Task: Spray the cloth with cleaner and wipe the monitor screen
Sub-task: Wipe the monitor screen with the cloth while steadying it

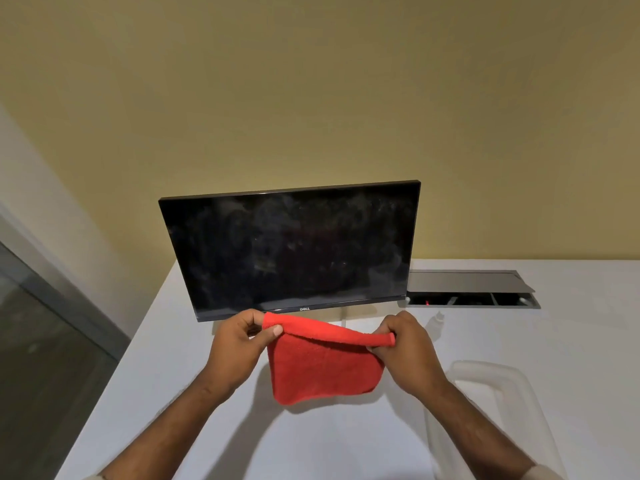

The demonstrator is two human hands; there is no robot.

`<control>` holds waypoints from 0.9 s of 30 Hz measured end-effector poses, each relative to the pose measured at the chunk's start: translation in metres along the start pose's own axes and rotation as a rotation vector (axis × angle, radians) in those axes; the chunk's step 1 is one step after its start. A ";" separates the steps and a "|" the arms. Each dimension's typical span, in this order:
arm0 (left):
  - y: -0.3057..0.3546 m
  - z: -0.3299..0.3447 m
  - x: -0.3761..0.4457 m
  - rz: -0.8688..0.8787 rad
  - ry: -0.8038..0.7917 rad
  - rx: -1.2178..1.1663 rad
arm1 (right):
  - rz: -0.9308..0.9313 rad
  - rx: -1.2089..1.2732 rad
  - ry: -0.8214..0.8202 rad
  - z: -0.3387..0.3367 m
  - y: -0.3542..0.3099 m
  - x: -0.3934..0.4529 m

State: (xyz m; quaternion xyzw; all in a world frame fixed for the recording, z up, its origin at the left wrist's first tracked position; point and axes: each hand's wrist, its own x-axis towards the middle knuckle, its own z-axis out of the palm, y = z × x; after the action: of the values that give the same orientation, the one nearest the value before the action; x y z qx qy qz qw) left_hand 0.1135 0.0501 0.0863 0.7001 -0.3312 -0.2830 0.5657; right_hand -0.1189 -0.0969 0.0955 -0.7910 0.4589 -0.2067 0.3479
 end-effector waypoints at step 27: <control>0.015 0.016 0.005 0.085 -0.182 0.309 | 0.952 1.158 -0.281 0.088 -0.012 -0.004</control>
State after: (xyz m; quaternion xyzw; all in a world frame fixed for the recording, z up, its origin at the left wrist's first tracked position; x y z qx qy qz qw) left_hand 0.1017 0.0348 0.0976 0.7357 -0.4499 -0.2665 0.4305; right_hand -0.0571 -0.0580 0.0457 -0.2180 0.5200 -0.1395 0.8140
